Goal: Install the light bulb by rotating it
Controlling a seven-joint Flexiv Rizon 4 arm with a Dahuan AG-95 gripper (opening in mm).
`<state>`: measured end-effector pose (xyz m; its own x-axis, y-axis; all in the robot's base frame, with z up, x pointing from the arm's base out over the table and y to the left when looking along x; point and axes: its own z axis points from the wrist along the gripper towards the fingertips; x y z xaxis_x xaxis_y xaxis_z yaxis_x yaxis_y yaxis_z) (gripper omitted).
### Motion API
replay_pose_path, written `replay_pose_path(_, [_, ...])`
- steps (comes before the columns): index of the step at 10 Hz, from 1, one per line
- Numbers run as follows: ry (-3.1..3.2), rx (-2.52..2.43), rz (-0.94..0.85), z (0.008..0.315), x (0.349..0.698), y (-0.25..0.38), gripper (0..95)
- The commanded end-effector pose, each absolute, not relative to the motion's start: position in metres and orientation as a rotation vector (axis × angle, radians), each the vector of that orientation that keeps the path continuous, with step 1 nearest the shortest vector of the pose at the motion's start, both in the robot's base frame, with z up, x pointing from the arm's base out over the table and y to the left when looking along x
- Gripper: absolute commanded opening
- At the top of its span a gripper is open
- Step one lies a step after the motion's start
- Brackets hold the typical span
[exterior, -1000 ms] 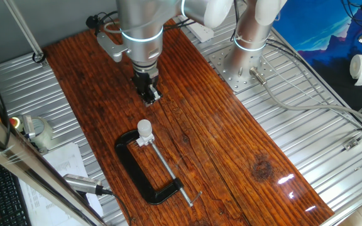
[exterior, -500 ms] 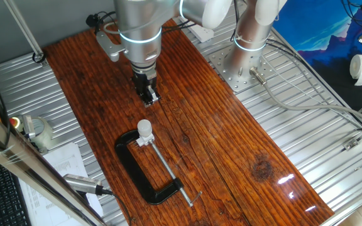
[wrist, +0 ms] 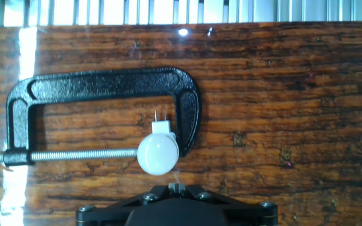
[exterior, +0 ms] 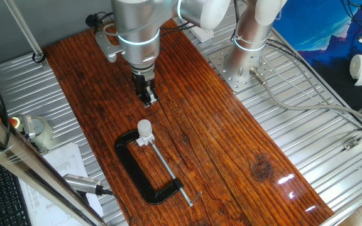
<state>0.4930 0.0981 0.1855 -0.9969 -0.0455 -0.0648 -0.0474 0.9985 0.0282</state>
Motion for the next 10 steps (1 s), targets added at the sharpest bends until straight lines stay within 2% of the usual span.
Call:
replay_pose_path(1, [3.081, -0.068, 0.047, 0.1869, 0.4903, 0.0978, 0.0])
replay_pose_path(10, [3.079, -0.041, 0.055, 0.1859, 0.4909, 0.0969, 0.0])
